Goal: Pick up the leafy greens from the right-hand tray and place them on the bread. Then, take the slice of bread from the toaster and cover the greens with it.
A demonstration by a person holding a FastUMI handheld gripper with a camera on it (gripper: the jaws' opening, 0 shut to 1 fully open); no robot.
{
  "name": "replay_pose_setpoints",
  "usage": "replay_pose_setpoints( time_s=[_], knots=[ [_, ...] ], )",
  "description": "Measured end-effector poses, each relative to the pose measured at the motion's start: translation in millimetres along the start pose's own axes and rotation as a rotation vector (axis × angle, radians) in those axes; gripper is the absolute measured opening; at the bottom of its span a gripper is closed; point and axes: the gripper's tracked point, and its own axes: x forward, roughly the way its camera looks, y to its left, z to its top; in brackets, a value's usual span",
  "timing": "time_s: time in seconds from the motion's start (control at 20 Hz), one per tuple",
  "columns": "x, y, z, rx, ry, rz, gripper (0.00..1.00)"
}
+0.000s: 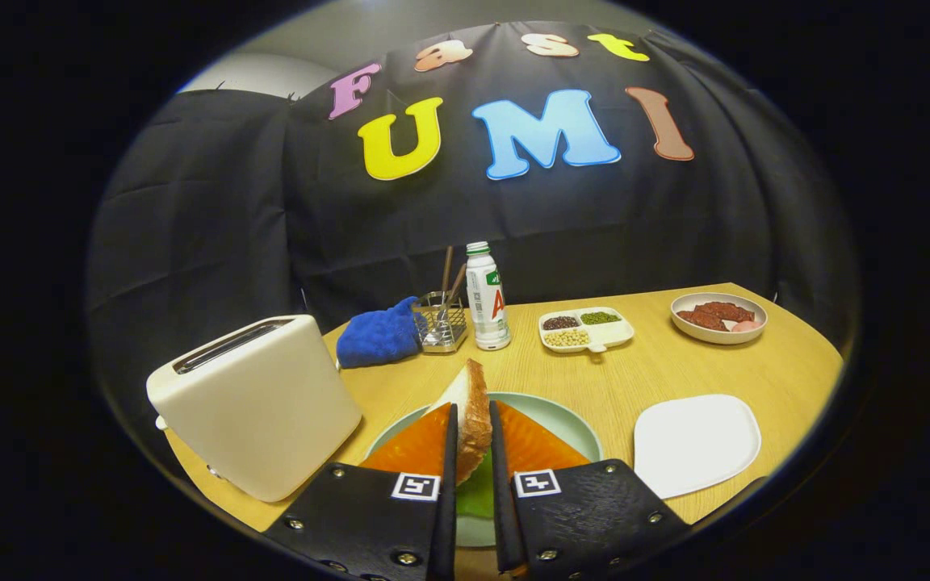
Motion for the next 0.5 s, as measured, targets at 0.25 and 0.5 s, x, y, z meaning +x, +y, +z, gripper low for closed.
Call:
replay_pose_setpoints(
  time_s=[0.25,0.5],
  knots=[
    [10.9,-25.1,-9.9,-0.077,0.019,-0.094,0.26],
    [10.8,-34.8,-11.4,-0.109,0.028,-0.122,0.34]
  ],
)
